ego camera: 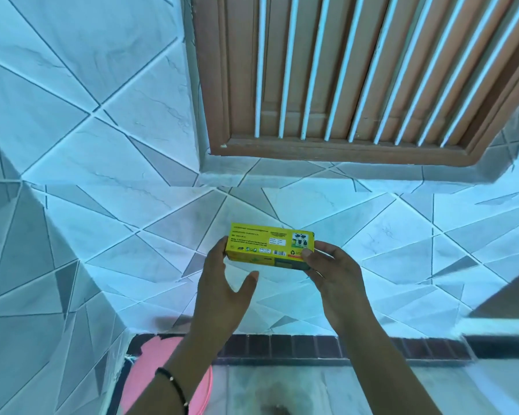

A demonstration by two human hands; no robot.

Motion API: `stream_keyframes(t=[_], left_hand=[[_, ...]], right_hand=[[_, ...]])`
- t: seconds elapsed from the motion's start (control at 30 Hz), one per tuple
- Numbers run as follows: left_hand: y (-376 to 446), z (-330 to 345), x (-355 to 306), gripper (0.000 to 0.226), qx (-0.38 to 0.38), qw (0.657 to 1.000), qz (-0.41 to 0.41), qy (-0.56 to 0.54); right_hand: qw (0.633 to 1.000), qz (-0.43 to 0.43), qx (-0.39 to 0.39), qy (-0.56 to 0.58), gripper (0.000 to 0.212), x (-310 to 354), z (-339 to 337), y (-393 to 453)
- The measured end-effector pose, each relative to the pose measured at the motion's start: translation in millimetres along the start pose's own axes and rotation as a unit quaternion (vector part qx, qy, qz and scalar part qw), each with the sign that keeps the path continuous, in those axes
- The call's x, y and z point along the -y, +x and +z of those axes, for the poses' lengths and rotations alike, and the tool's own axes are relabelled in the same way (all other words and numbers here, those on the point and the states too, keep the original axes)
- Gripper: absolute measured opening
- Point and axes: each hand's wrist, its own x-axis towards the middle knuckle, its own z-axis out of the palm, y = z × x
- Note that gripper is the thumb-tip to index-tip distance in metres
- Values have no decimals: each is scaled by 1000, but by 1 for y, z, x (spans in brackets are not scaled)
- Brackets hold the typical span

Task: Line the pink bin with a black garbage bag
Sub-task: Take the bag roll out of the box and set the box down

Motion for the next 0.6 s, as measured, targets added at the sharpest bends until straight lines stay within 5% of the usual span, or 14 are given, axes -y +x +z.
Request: stream_keyframes(t=[0.37, 0.5, 0.6], left_hand=[[-65, -9, -6, 70, 15, 1000, 4, 25], [-77, -4, -16, 100, 40, 979, 63, 189], [-81, 5, -25, 90, 56, 938, 102, 326]], right_hand=[[995, 89, -8, -39, 35, -19, -35, -54], [994, 100, -18, -45, 37, -22, -42, -63], [993, 107, 1, -57, 36, -22, -47, -72]])
